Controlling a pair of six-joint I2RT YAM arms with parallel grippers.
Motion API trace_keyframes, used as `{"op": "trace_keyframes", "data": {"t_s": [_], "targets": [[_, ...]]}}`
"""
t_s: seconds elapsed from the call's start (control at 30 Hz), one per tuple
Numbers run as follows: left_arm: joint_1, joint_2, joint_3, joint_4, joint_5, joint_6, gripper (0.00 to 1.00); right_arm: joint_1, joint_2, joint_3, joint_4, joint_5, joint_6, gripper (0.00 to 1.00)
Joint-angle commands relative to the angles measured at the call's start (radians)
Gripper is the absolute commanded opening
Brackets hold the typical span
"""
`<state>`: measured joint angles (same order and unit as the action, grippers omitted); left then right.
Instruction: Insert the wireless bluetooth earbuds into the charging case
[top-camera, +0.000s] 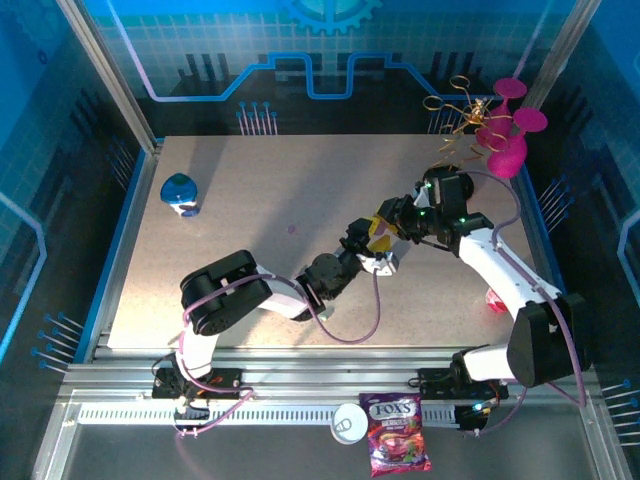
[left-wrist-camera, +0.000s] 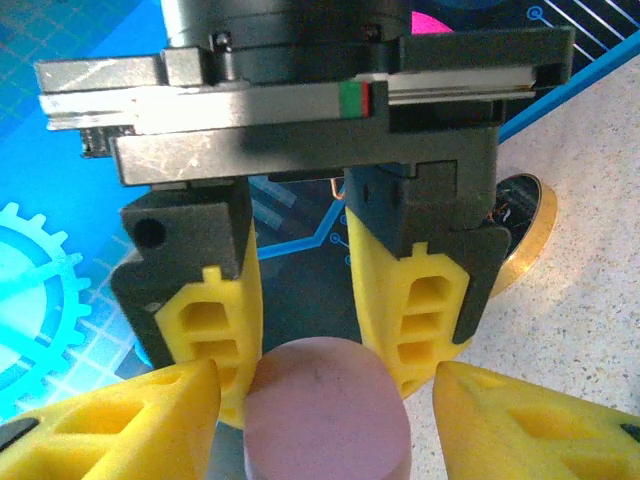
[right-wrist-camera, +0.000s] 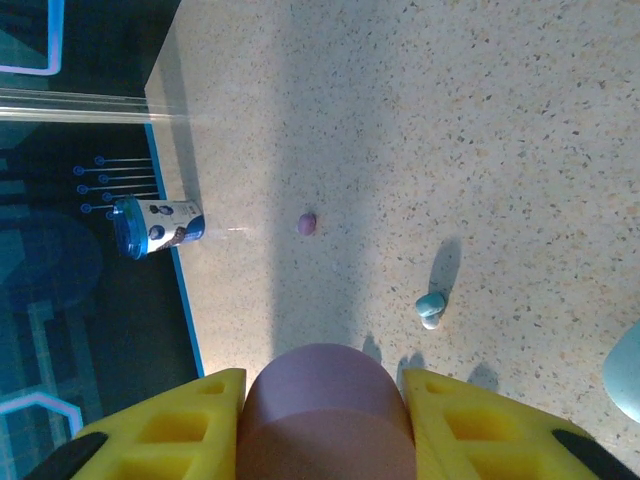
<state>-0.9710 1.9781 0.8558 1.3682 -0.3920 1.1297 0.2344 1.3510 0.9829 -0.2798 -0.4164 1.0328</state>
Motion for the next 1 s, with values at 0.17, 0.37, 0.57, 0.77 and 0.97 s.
{"op": "trace_keyframes", "data": {"t_s": [0.17, 0.37, 0.57, 0.77, 0.97], "targets": [[-0.005, 0.030, 0.024, 0.034, -0.008, 0.031, 0.63, -0.027, -0.046, -0.019, 0.040, -0.068, 0.028, 0.29], [-0.005, 0.030, 0.014, 0.034, -0.021, 0.037, 0.57, -0.049, -0.067, -0.027, 0.054, -0.100, 0.035, 0.29], [-0.005, 0.034, 0.019, 0.034, -0.016, 0.040, 0.46, -0.050, -0.070, -0.038, 0.079, -0.144, 0.051, 0.29], [-0.005, 0.032, 0.024, 0.034, -0.011, 0.043, 0.30, -0.050, -0.073, -0.053, 0.096, -0.154, 0.060, 0.29], [-0.005, 0.019, 0.007, 0.034, -0.017, 0.011, 0.21, -0.052, -0.090, -0.049, 0.077, -0.123, 0.039, 0.37]]}}
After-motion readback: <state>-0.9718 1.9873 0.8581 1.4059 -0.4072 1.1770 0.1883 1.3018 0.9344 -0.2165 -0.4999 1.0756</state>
